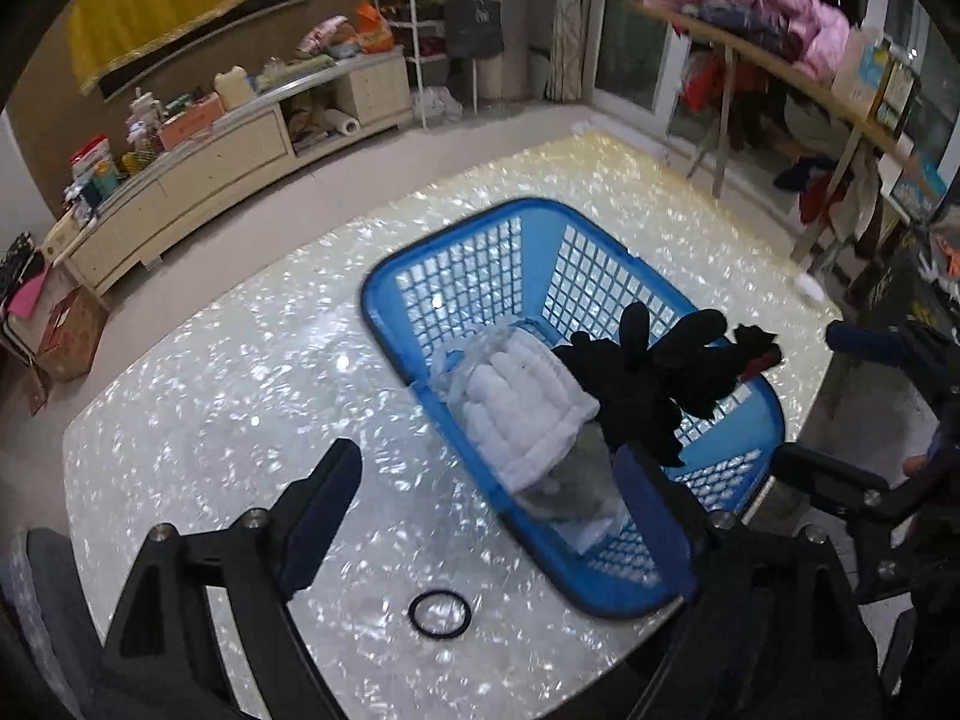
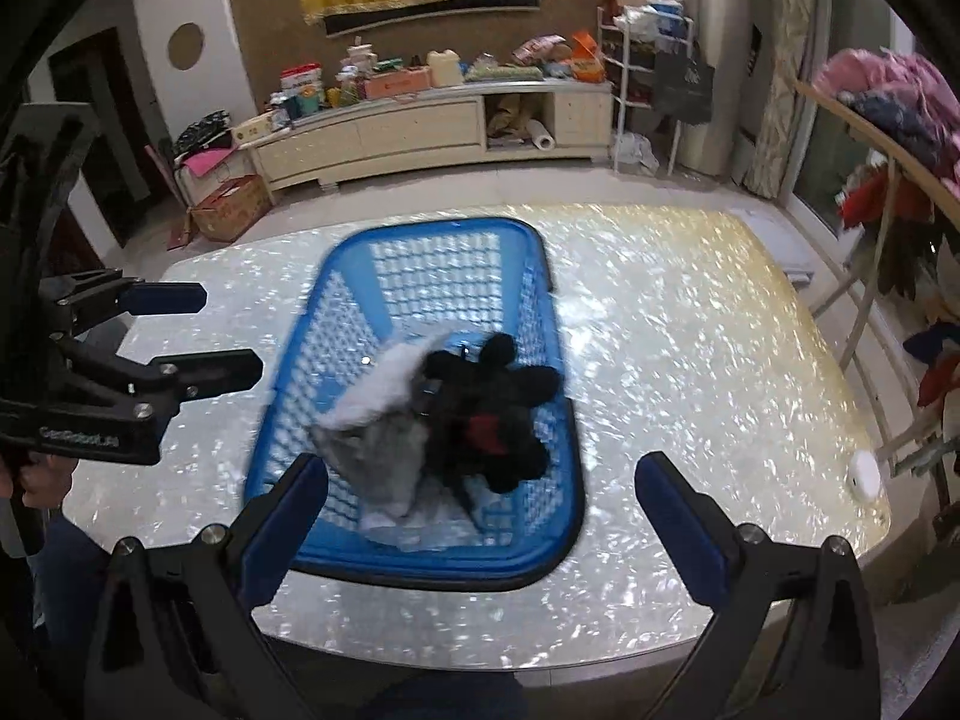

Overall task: Organize soft objects
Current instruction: 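Reach the right gripper to the black rubber ring and grasp it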

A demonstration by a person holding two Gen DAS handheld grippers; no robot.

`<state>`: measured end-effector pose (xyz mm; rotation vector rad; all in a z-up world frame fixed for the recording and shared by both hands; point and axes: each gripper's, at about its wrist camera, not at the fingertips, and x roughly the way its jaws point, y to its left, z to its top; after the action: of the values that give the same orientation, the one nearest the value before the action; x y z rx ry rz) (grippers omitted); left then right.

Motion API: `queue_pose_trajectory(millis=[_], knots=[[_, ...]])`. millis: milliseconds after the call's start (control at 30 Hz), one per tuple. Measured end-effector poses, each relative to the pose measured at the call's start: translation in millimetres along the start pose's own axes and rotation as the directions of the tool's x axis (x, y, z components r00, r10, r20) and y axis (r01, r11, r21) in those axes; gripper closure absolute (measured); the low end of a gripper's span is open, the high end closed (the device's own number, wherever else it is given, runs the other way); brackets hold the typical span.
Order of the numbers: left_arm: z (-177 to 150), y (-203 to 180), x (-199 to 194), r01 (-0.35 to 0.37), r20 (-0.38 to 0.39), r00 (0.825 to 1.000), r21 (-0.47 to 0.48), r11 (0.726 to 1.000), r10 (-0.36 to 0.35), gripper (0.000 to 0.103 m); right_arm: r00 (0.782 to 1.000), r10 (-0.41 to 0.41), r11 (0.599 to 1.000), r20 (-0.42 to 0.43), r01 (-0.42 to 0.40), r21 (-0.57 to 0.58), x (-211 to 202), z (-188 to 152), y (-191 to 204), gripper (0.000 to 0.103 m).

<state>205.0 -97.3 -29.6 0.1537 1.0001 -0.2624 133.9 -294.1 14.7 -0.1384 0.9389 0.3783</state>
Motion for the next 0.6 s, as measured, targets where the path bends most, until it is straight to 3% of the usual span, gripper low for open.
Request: queue_pose_trajectory(millis=[133, 433, 600], knots=[[-19.9, 9.2, -31.0, -0.051, 0.038, 0.998, -0.015, 0.999, 0.051, 0.000, 1.000, 0.021, 0.999, 0.012, -0.020, -0.043, -8.7, 4.5, 30.4, 0.000], [-71.2, 48.1, -77.0, -0.094, 0.077, 0.992, -0.104, 0.990, 0.102, 0.000, 0.995, 0.095, 0.985, -0.010, -0.096, -0.147, -1.7, 5.0, 101.6, 0.000], [-107.3, 80.4, -91.5, -0.109, 0.055, 0.991, -0.191, 0.976, 0.121, 0.000, 0.990, 0.129, 0.973, -0.054, -0.137, -0.188, 15.2, 1.0, 140.8, 0.000]])
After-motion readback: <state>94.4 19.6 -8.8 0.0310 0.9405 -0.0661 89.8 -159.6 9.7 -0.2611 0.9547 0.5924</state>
